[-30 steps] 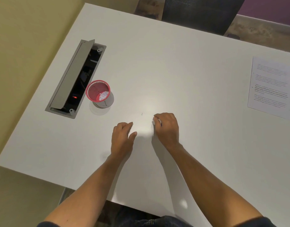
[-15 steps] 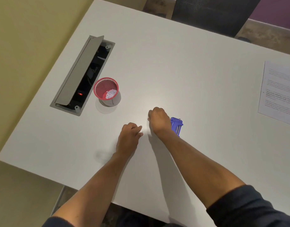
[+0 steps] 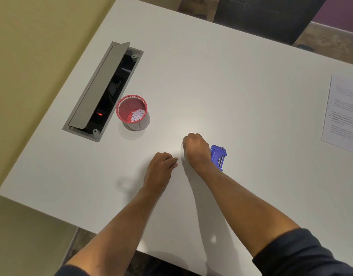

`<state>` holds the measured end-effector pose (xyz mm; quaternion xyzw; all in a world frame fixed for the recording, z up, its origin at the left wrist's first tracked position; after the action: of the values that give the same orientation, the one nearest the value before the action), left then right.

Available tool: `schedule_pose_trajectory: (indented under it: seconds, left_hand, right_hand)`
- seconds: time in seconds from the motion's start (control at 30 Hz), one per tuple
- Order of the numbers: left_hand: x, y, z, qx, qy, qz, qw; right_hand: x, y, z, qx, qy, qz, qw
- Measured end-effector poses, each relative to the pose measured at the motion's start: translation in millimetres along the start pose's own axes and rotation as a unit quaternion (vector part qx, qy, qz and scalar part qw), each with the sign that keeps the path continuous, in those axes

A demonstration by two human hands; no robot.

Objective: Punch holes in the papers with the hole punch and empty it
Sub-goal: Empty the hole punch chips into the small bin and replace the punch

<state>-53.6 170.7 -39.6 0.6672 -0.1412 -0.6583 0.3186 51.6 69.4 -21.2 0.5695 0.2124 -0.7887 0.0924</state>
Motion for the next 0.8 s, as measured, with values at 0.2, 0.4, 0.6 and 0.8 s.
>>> schedule_pose_trajectory:
  seconds: [0.2, 0.4, 0.6, 0.8]
  left_hand:
    - [5.1, 0.2, -3.1, 0.077, 0.002, -0.054, 0.996]
    - [10.4, 1.6, 0.8, 0.133, -0.021, -0.123, 0.983]
    - [10.6, 8.5, 5.0, 0.104, -0.018, -0.155, 0.982]
    - [2.5, 6.0, -0.8, -0.056, -0.014, 0.009, 0.998]
  right_hand:
    - [6.3, -5.1, 4.7, -0.031, 0.076, 0.0, 0.997]
    - [10.8, -5.7, 9.6, -0.043, 0.141, 0.045, 0.988]
    - [18.0, -3.5, 19.6, -0.031, 0.163, 0.044, 0.985]
    - [26.1, 8.3, 28.6, 0.076, -0.019, -0.224, 0.972]
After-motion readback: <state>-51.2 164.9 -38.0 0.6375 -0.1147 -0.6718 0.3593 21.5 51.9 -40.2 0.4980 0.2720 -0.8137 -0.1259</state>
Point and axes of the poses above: each hand's wrist, its own z-axis away from the middle knuckle, its own x-axis out of the palm, y = z × x, the point moved 3 cm from there along -z, towards the middle knuckle, and after that the axes turned 1 degree about y, right-handed, at the moved point
